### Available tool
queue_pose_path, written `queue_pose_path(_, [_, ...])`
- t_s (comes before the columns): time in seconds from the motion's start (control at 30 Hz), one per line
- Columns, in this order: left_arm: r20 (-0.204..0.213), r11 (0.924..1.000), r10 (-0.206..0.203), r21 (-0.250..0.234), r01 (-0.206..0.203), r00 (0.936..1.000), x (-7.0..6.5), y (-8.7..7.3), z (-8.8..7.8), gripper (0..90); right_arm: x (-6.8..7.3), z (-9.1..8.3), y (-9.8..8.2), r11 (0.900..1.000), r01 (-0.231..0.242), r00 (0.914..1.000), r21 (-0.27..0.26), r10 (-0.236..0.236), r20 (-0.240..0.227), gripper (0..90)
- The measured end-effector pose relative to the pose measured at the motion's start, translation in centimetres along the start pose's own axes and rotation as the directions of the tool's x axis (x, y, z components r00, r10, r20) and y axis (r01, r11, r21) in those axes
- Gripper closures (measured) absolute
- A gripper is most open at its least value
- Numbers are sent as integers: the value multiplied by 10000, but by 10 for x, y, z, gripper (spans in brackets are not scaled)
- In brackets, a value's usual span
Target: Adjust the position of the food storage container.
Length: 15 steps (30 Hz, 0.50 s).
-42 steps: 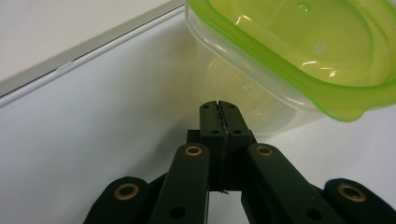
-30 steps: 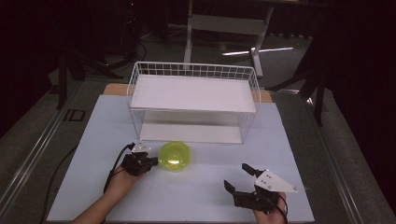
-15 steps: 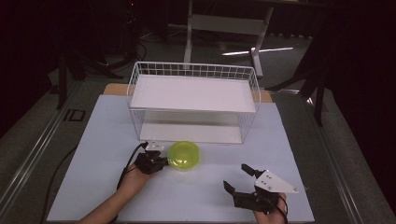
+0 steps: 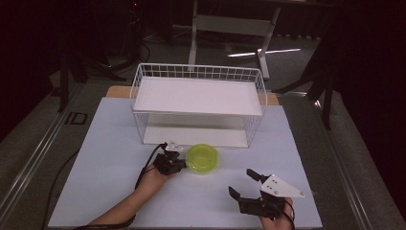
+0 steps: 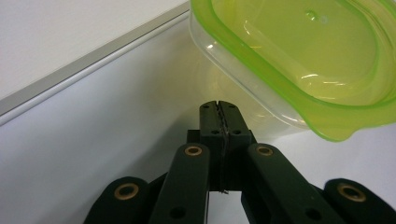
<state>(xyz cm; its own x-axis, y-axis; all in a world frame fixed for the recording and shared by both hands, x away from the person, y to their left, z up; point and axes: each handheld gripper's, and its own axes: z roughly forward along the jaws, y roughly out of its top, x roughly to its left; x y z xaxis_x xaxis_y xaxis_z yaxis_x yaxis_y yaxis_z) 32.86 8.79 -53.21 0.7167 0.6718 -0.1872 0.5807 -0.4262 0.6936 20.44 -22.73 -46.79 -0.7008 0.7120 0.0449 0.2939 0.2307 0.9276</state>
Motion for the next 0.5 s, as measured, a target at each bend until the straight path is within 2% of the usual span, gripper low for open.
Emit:
queue_pose_path(0.13, [103,9998,29,-182,-27,9999,0,-3,-6,900,0,0,-1,10000,10,10000,58,-10,-19,157])
queue_pose_path(0.27, [400,9974,-267,-659,293,9988,2,-14,-26,889,-1,0,-2,9999,-55,10000,118,55,-4,157])
queue_pose_path(0.33, [673,9951,-317,-915,378,9972,3,-21,-35,837,-1,0,-1,9999,-23,10000,140,23,2,156])
queue_pose_path(0.4, [794,9945,-286,-979,363,9964,4,-28,-45,745,1,2,-1,9992,322,9993,250,-327,168,156])
queue_pose_path(0.5, [973,9925,-262,-1162,375,9949,1,-36,-62,585,2,5,-1,9983,413,9989,414,-422,201,156])
